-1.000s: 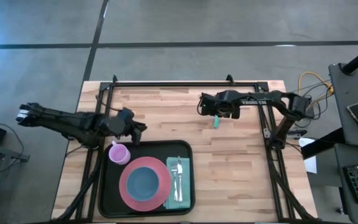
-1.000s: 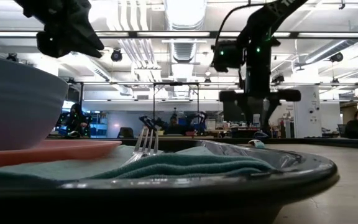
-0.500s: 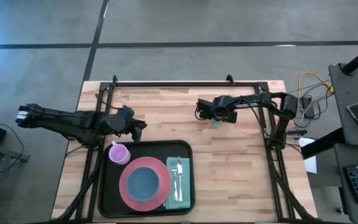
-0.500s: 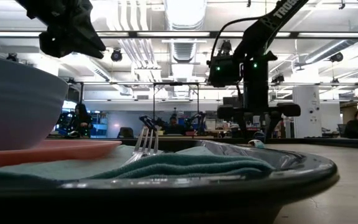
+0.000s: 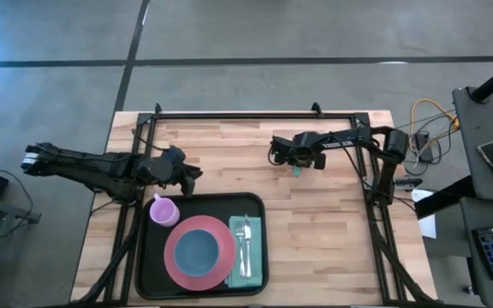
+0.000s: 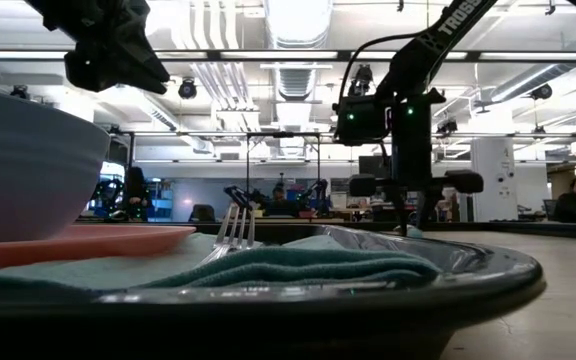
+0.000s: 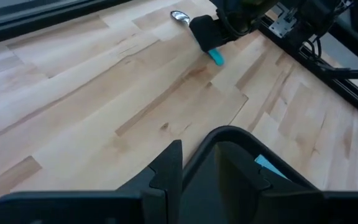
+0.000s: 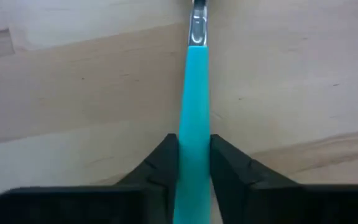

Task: Set up tray
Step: Put the spoon on top of the table napkin beside the knife on the black tray

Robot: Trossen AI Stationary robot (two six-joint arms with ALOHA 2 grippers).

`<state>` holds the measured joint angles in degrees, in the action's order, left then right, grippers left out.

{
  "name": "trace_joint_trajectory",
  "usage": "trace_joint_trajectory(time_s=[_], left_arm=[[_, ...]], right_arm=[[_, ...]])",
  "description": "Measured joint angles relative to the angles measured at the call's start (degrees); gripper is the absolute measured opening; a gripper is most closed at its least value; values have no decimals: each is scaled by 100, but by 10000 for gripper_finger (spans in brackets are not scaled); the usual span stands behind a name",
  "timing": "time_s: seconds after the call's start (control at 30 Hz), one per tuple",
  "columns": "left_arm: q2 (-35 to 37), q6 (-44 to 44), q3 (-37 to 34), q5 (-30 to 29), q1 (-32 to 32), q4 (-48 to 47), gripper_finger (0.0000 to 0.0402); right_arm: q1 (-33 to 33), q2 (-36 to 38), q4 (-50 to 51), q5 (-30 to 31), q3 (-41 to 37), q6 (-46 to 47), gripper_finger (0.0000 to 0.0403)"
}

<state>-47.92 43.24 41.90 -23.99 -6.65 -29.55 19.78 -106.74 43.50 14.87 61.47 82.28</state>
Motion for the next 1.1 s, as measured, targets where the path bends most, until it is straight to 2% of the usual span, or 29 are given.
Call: trace_joint_trajectory(time_s=[0.17,0.3,0.53,0.67,0.87,0.97,1.1], left_arm=[[7,-231,75,0,-1,-1,75],[9,-305,193,-7,3,2,75],[7,-474,228,6,87,19,75],[0,-13,228,154,199,111,75],[-126,908,188,796,536,1023,75],[-447,907,156,1113,608,1574,76],[-945,803,157,1162,605,2083,99]], right_arm=[[-18,71,-12,-130,-20,-128,51],[-90,314,-216,-554,-39,-309,51],[-545,1140,-1597,-852,15,-744,51],[-991,1607,-2468,-937,24,-1158,51],[-1692,1829,-3730,-491,29,-1611,51],[-1934,1787,-4119,-161,31,-1457,51],[-2104,1709,-4723,39,31,-1450,60]])
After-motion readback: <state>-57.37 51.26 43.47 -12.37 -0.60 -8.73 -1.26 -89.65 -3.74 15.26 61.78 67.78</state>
